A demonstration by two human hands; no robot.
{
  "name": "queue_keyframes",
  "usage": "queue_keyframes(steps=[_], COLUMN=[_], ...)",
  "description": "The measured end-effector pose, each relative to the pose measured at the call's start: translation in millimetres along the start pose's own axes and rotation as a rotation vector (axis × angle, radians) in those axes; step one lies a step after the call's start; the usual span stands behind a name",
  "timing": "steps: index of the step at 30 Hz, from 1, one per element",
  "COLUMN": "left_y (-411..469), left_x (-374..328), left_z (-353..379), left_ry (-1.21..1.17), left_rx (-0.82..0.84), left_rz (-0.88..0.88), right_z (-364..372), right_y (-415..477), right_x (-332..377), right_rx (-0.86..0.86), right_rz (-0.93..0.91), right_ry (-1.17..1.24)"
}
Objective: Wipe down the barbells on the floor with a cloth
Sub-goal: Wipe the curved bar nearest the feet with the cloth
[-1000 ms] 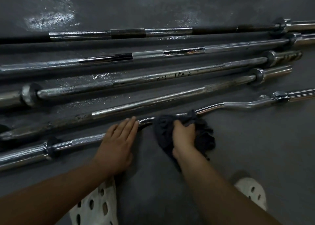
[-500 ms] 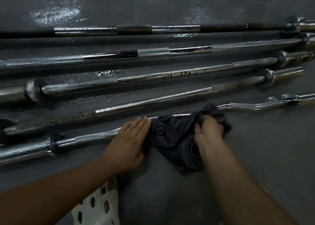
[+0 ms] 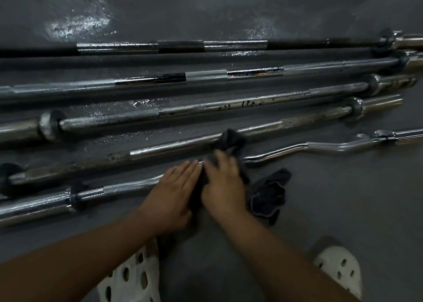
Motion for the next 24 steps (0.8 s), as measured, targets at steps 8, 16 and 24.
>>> queue_keyframes(steps=[8, 16, 24], left_y=[0, -18, -25], left_x=[2, 3, 0], left_z=[1, 3, 4], left_ry=[-0.037, 0.154, 0.235], left_rx=[-0.032, -0.005, -0.016], left_rz=[-0.009, -0.085, -0.090], right_z=[-18, -20, -15], right_y=[19, 27, 22], right_x=[-31, -56, -39], right_rx=[0.006, 0.001, 0.057], right_rz=[0.079, 0.042, -0.171], right_ry=[-0.014, -0.032, -0.088])
Point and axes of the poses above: each hand's wrist, its own y-axis towards the middle knuckle, its own z-axis out of the palm, x = y × z, the point moved 3 cm from there along y, towards the middle knuckle, and after that the axes turned 7 degrees about z, right-handed, at the moved point
